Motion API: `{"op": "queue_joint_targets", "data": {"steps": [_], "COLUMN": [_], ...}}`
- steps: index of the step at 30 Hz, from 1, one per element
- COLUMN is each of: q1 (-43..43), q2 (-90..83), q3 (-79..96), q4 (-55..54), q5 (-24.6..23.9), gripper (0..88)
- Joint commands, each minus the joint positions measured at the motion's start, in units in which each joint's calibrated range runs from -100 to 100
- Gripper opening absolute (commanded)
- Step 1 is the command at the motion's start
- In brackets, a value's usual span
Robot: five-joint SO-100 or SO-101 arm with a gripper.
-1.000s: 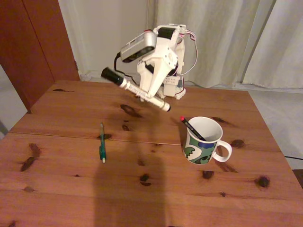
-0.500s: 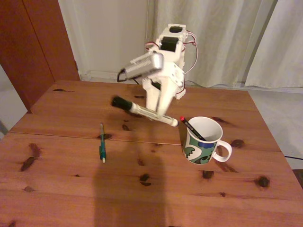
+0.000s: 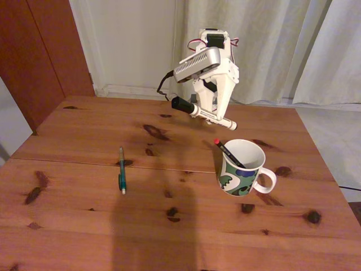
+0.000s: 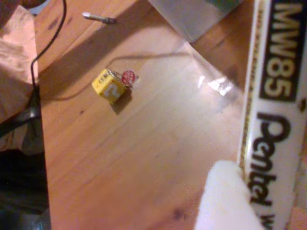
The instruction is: Clean up the desk and place the pens and markers into the cup
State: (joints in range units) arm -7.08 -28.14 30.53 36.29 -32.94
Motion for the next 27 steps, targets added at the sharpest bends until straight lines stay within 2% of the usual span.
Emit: {"op": "queue_joint_targets", "data": {"steps": [1,8,19,27], "q1": [-0.6,-0.4,-0.7,-0.7], "q2": [-3.4,-3.2,-3.3,-3.0], "q3": [1.7,3.1,2.7,-5.0], "q4": [0.1,1.8,9.4,8.9], "q5": [-0.2,0.3,9.5,9.2], "gripper": [0.7,0.7,0.7,0.7]}}
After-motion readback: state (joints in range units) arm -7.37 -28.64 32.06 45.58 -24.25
